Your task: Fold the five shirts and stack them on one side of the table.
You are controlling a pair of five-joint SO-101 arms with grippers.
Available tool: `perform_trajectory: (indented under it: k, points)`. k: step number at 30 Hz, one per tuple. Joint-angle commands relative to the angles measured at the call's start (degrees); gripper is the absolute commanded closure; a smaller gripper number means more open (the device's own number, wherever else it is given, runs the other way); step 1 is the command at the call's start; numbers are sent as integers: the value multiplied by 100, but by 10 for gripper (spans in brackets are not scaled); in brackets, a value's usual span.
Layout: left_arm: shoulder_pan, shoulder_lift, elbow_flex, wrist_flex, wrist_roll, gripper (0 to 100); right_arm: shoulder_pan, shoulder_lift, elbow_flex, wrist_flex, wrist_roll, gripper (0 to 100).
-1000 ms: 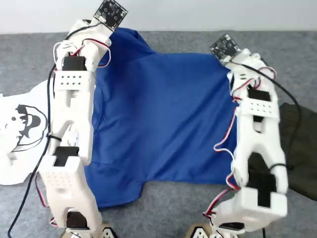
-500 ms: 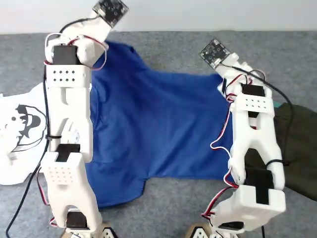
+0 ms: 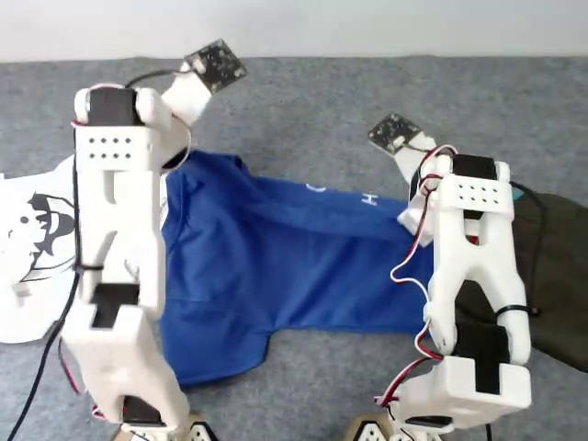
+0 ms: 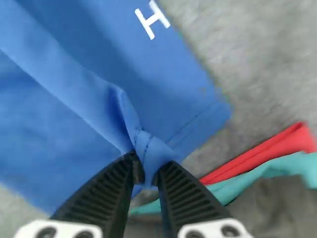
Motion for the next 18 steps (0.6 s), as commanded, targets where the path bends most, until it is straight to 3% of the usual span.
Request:
perform_trajectory:
  k: [1, 10, 18]
  points:
    - [211, -1310, 1587, 167, -70, 987, 110, -374, -334, 462, -62, 988]
    - [563, -3516, 5042, -413, -554, 987, 347, -409, -9, 1095, -26, 988]
    - [-193, -3877, 6044, -967, -835, 987, 347, -655, 677, 1253, -26, 988]
